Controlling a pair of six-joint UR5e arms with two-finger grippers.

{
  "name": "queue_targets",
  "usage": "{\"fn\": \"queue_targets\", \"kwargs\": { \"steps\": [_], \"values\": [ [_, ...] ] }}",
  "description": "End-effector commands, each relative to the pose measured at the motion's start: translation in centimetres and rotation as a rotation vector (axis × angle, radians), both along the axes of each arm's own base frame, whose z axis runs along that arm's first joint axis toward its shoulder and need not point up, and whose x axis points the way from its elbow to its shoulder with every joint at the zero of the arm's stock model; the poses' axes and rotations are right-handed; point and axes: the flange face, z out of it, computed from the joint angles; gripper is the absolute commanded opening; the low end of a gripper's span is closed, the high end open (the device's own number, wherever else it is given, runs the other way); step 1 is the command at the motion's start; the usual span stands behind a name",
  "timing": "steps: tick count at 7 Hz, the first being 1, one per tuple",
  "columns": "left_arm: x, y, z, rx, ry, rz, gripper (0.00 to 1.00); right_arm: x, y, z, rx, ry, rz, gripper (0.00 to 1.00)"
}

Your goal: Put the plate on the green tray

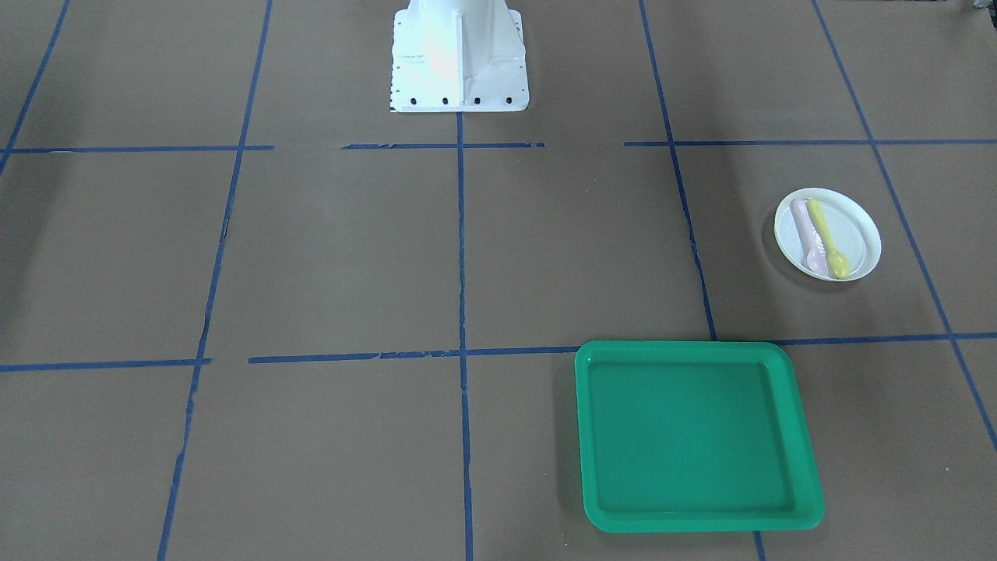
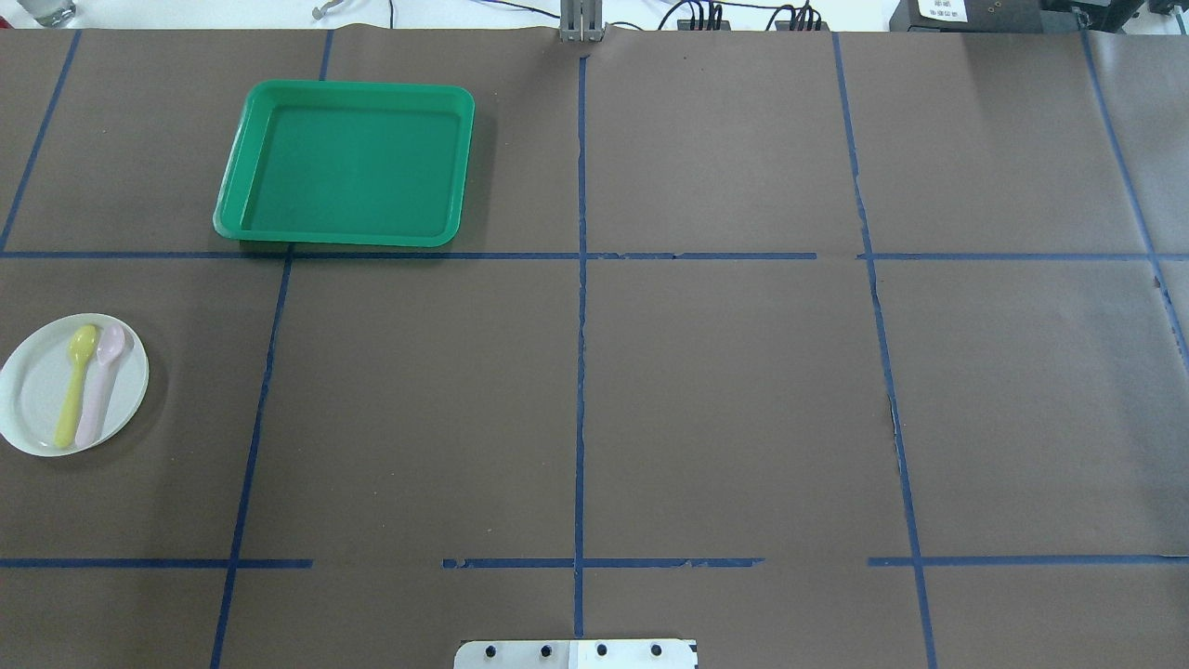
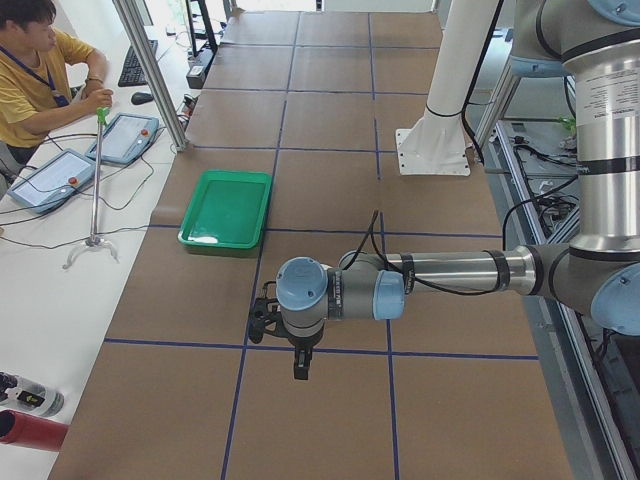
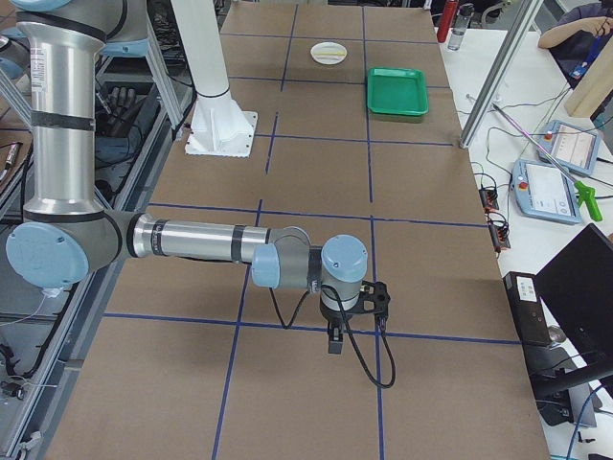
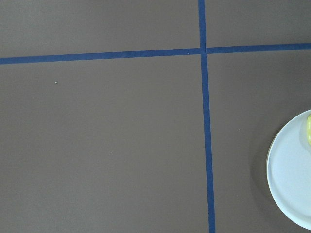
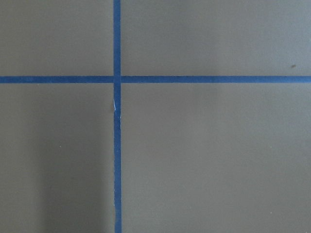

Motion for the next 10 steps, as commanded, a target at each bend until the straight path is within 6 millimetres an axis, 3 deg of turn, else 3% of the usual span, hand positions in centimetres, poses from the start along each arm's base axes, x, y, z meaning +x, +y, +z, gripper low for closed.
{"fn": "queue_targets", "kwargs": {
  "steps": [1, 5, 6, 8, 10],
  "values": [
    [-0.1, -0.1, -0.3, 0.012, -0.001, -0.003, 1.00, 0.0, 0.0, 0.0, 0.000, 0.000, -0.001, 1.00],
    [0.0, -0.6, 0.4, 0.029, 0.000, 0.000, 1.00, 0.0, 0.0, 0.0, 0.000, 0.000, -0.001, 1.00],
    [0.0, 0.0, 1.3, 0.044, 0.005, -0.002, 1.00, 0.0, 0.0, 0.0, 0.001, 0.000, -0.001, 1.00],
    [0.5, -0.3, 6.2, 0.132, 0.005, -0.007, 1.00, 0.0, -0.1, -0.1, 0.003, 0.000, -0.001, 1.00],
    [2.0, -0.6, 6.4, 0.121, 0.019, -0.061, 1.00, 0.0, 0.0, 0.0, 0.000, 0.000, -0.001, 1.00]
  ]
}}
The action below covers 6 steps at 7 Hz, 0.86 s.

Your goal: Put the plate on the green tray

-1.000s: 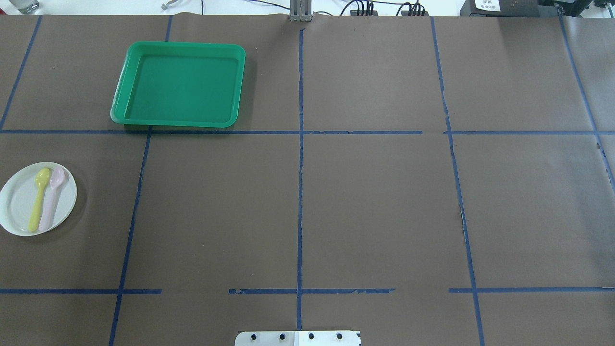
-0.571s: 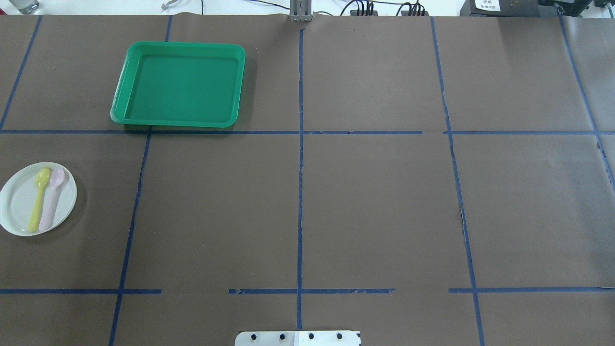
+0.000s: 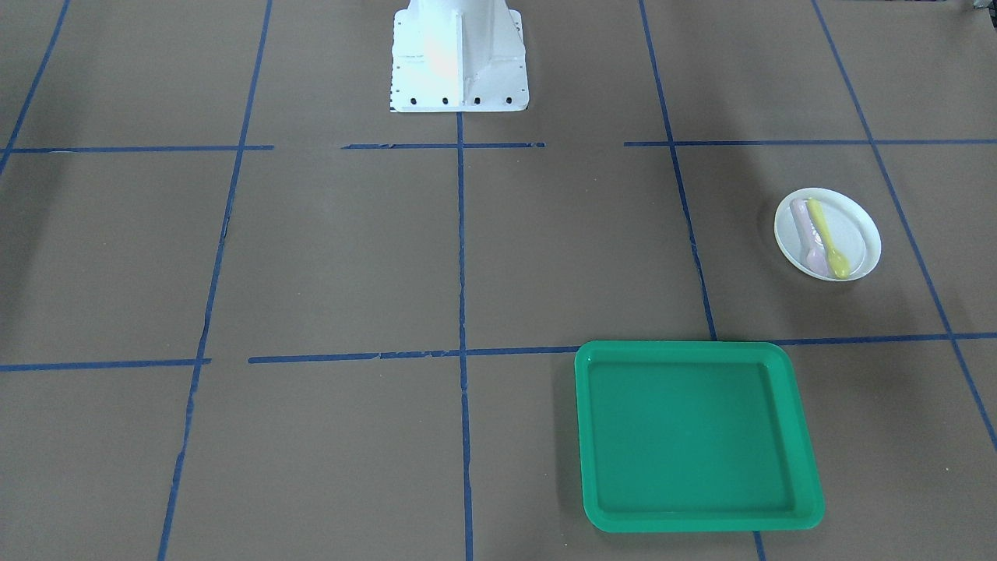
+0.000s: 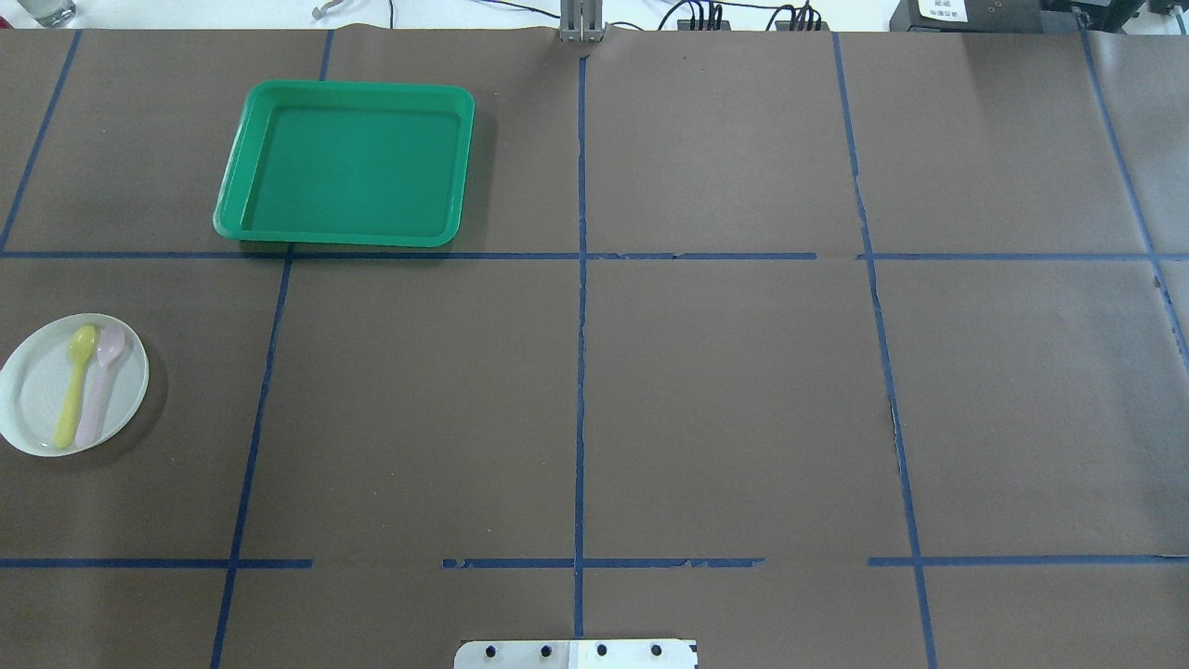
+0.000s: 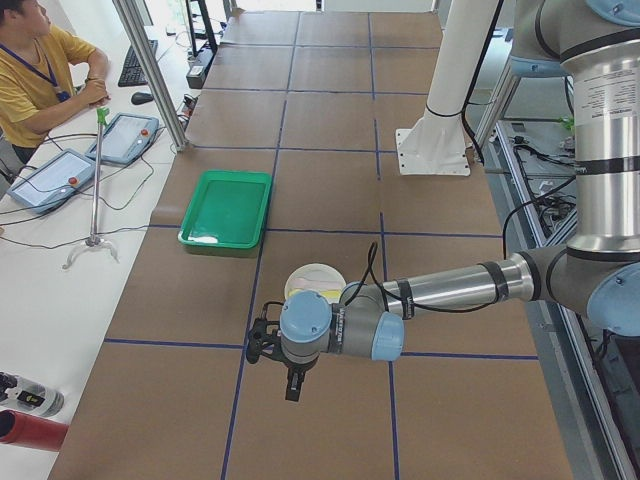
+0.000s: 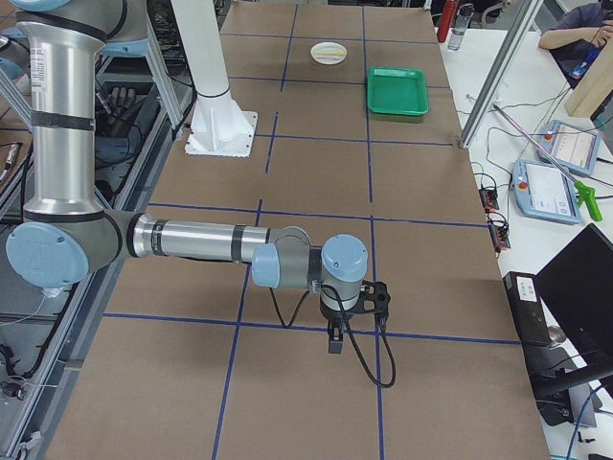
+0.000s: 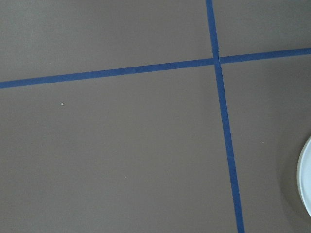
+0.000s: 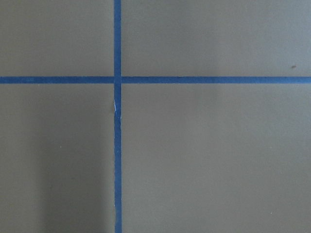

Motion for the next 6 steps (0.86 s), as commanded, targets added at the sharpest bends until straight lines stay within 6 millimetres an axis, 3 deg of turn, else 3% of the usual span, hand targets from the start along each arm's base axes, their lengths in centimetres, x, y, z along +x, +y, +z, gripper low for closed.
{"fn": "queue_targets", "kwargs": {
  "steps": [1, 2, 3, 5, 6],
  "values": [
    [1.6, -0.4, 0.0, 0.003, 0.011, -0.007, 1.00, 0.0, 0.0, 0.0, 0.000, 0.000, 0.000, 1.00],
    [4.6, -3.8, -2.7, -0.019, 0.031, -0.021, 1.00, 0.0, 0.1, 0.1, -0.003, 0.000, 0.001, 1.00],
    [7.6, -4.9, -4.1, -0.073, 0.083, -0.020, 1.00, 0.0, 0.0, 0.0, 0.000, 0.000, 0.000, 1.00],
    [11.7, -4.7, -4.3, -0.085, 0.089, 0.058, 1.00, 0.0, 0.1, 0.1, -0.003, 0.000, 0.001, 1.00],
    [14.6, -5.3, -5.7, -0.137, 0.115, 0.053, 1.00, 0.0, 0.0, 0.0, -0.001, 0.000, 0.001, 1.00]
  ]
}}
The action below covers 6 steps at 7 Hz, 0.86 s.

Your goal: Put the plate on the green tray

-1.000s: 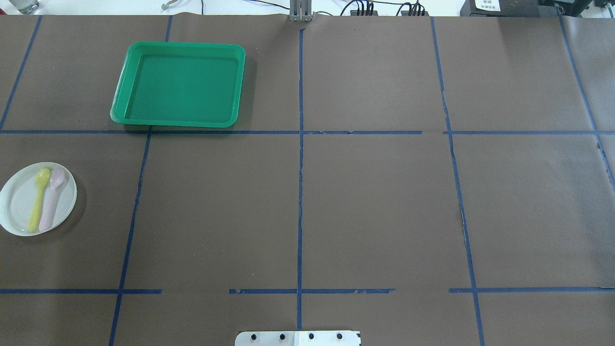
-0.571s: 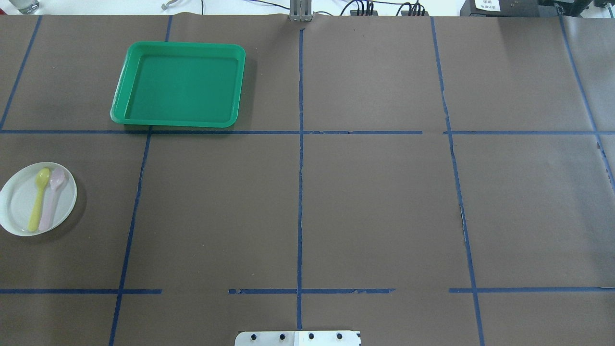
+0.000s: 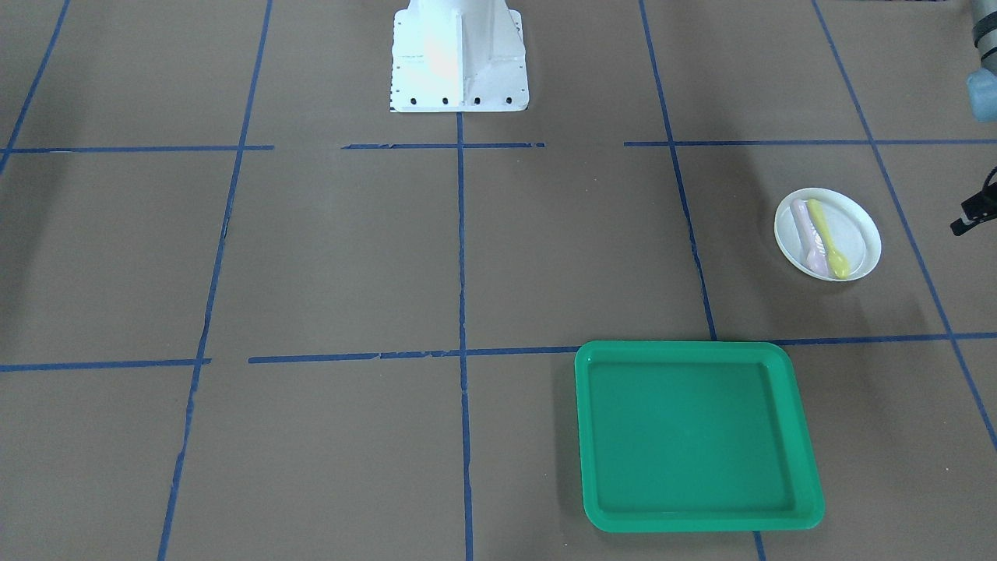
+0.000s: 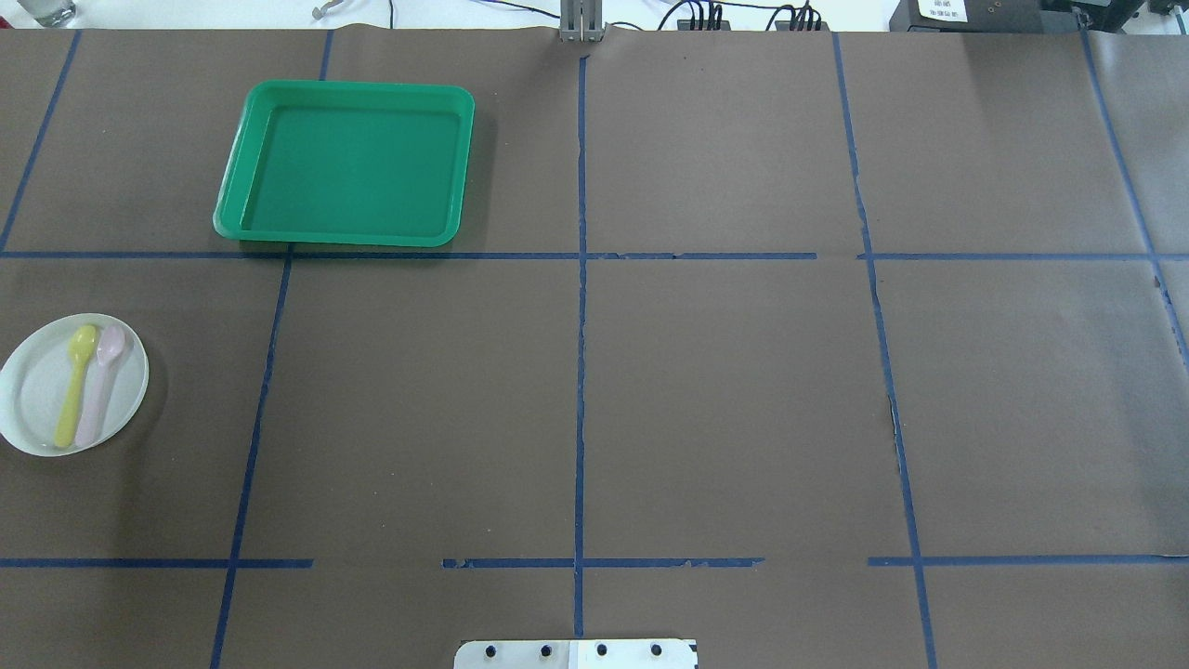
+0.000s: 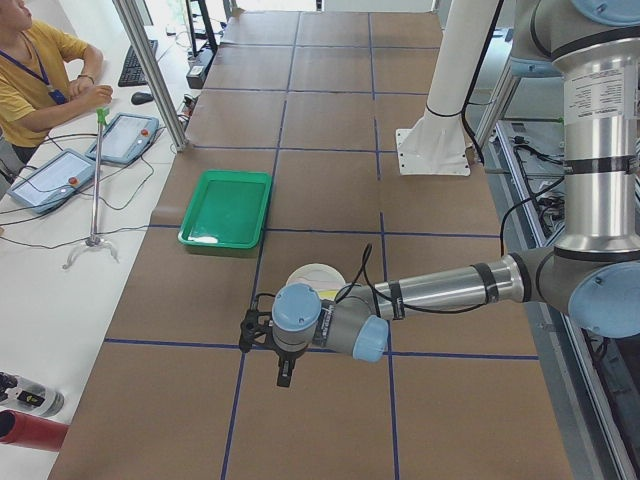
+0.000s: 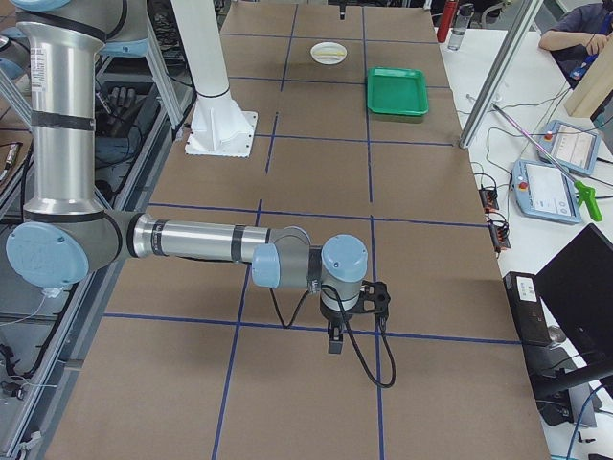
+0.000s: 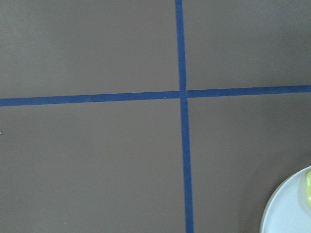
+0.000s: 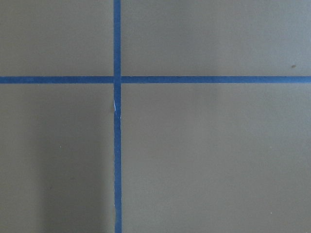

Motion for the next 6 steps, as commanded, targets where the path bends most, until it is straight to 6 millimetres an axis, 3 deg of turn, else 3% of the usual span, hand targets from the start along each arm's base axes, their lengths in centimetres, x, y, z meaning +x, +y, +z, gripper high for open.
{"fn": "queue_targets", "kwargs": {
  "steps": [1, 2, 3, 4, 6],
  "values": [
    [6.9, 0.6, -1.2, -0.022, 0.032, 0.067, 1.00, 0.0, 0.0, 0.0, 0.000, 0.000, -0.001, 1.00],
    [7.4, 0.8, 0.2, -0.011, 0.037, 0.076, 1.00, 0.0, 0.0, 0.0, 0.001, 0.000, -0.001, 1.00],
    [9.4, 1.1, 1.0, -0.011, 0.037, 0.113, 1.00, 0.0, 0.0, 0.0, 0.000, 0.000, -0.001, 1.00],
    [11.3, 1.6, 0.9, -0.036, 0.038, 0.133, 1.00, 0.0, 0.0, 0.0, 0.000, 0.000, -0.001, 1.00],
    [12.6, 1.0, 0.7, -0.040, 0.035, 0.148, 0.98, 0.0, 0.0, 0.0, -0.001, 0.000, 0.000, 1.00]
  ]
}}
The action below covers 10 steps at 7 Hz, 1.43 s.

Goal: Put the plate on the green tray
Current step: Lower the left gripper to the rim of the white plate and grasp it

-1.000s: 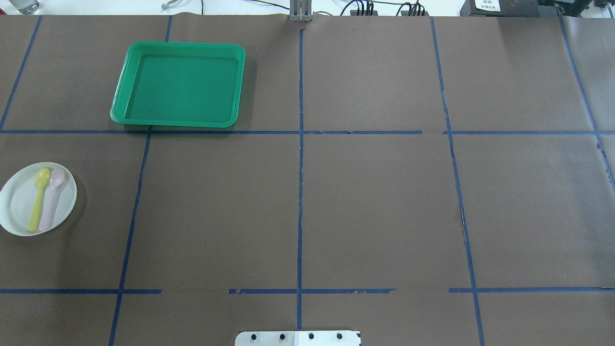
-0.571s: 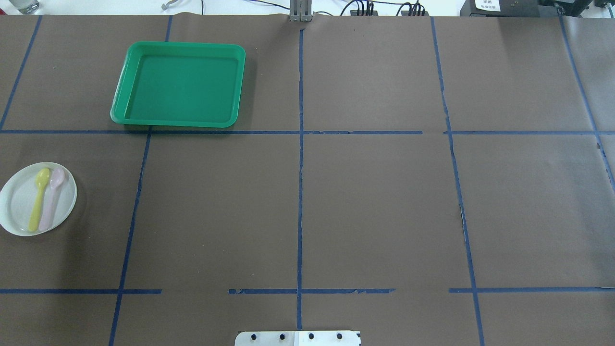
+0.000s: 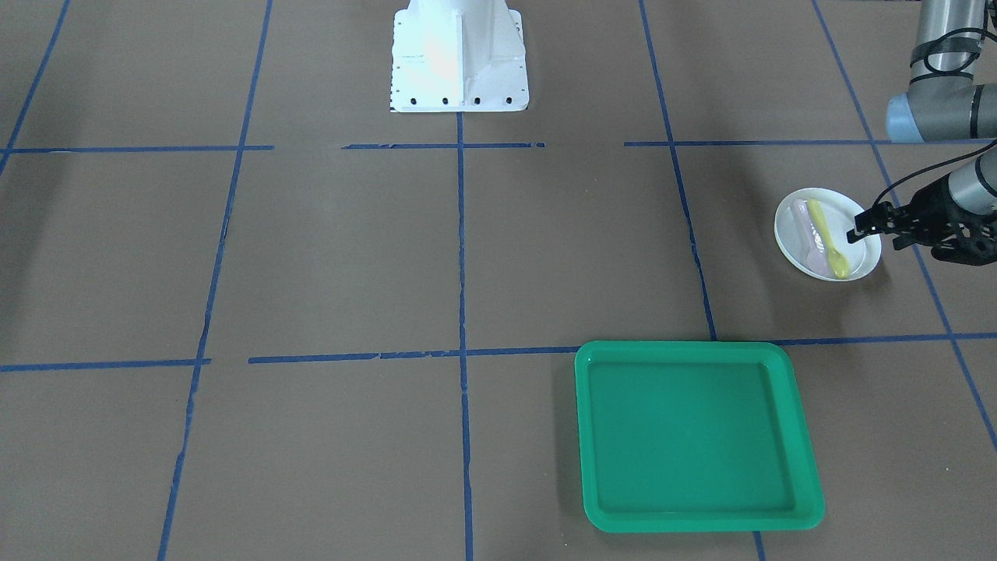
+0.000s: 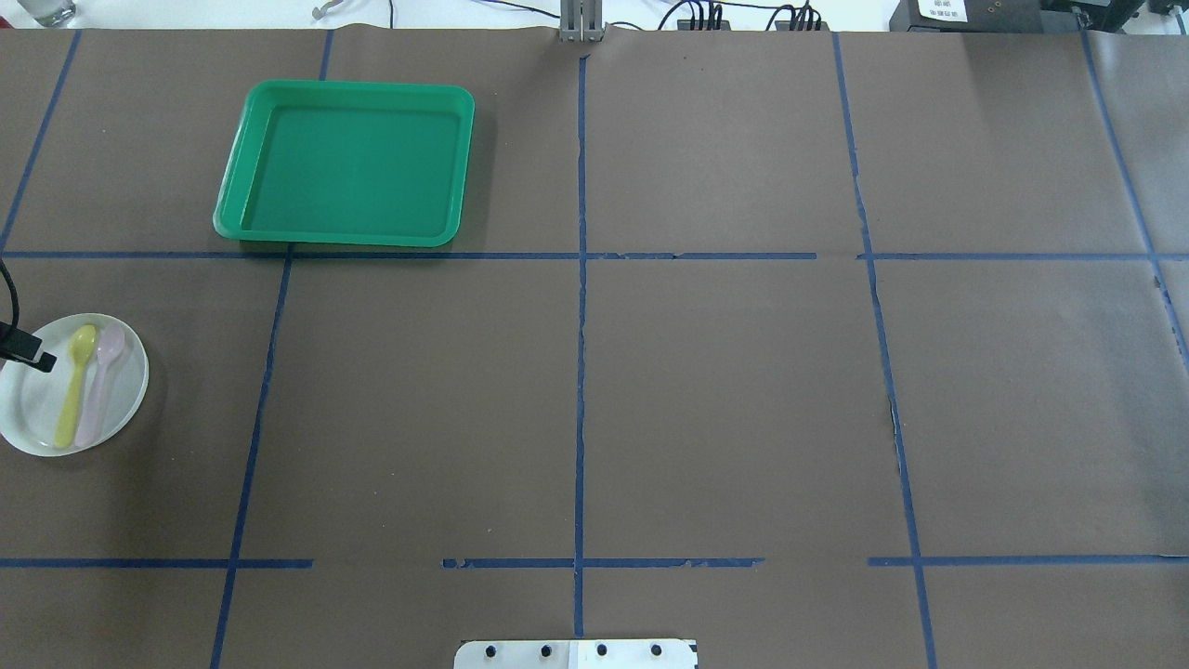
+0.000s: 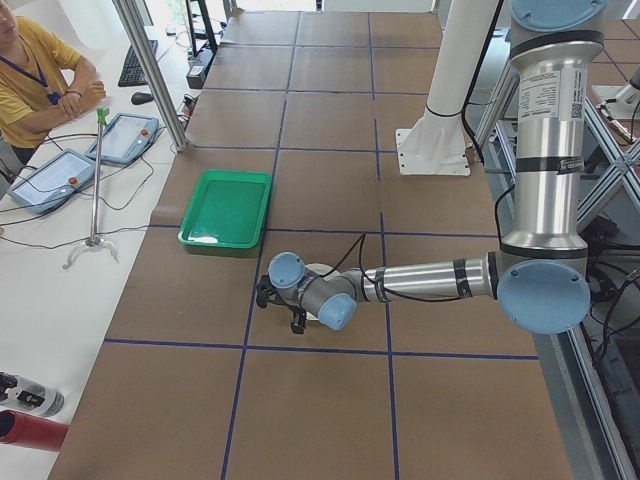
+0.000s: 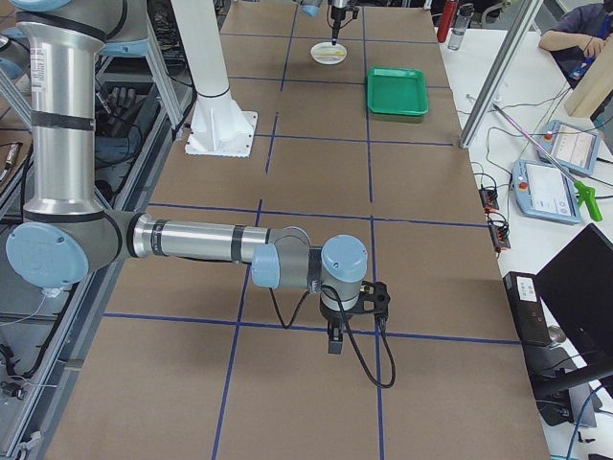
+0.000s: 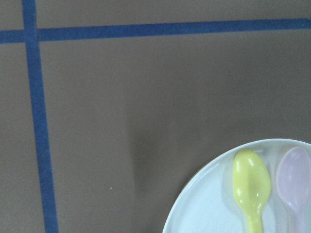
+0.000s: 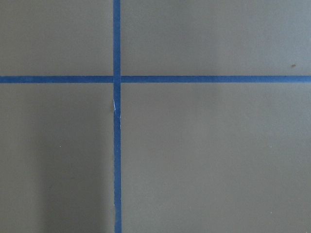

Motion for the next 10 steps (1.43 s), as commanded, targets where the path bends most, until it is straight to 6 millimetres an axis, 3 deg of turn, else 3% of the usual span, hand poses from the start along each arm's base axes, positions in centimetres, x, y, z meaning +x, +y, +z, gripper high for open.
{"fn": "queue_targets", "kwargs": {
  "steps": [1, 5, 6, 8, 9, 10],
  "values": [
    [1.02, -0.58, -0.44, 0.004, 0.004, 0.012, 0.80, 0.00, 0.00, 0.00, 0.000, 0.000, 0.000, 1.00],
    [1.27, -0.96, -0.55, -0.002, -0.001, 0.010, 0.74, 0.00, -0.07, -0.07, 0.001, 0.000, 0.000, 1.00],
    [1.14, -0.70, -0.38, -0.006, -0.003, 0.010, 0.47, 0.00, 0.00, 0.00, 0.000, 0.000, 0.000, 1.00],
    [0.98, -0.39, 0.00, -0.010, -0.006, 0.012, 0.26, 0.00, 0.00, 0.00, 0.000, 0.000, 0.000, 1.00],
    [0.98, -0.39, 0.01, -0.010, -0.006, 0.012, 0.00, 0.00, 0.00, 0.00, 0.000, 0.000, 0.000, 1.00],
    [0.99, -0.41, -0.03, -0.025, -0.014, 0.012, 0.00, 0.00, -0.01, -0.07, 0.001, 0.000, 0.000, 1.00]
  ]
}}
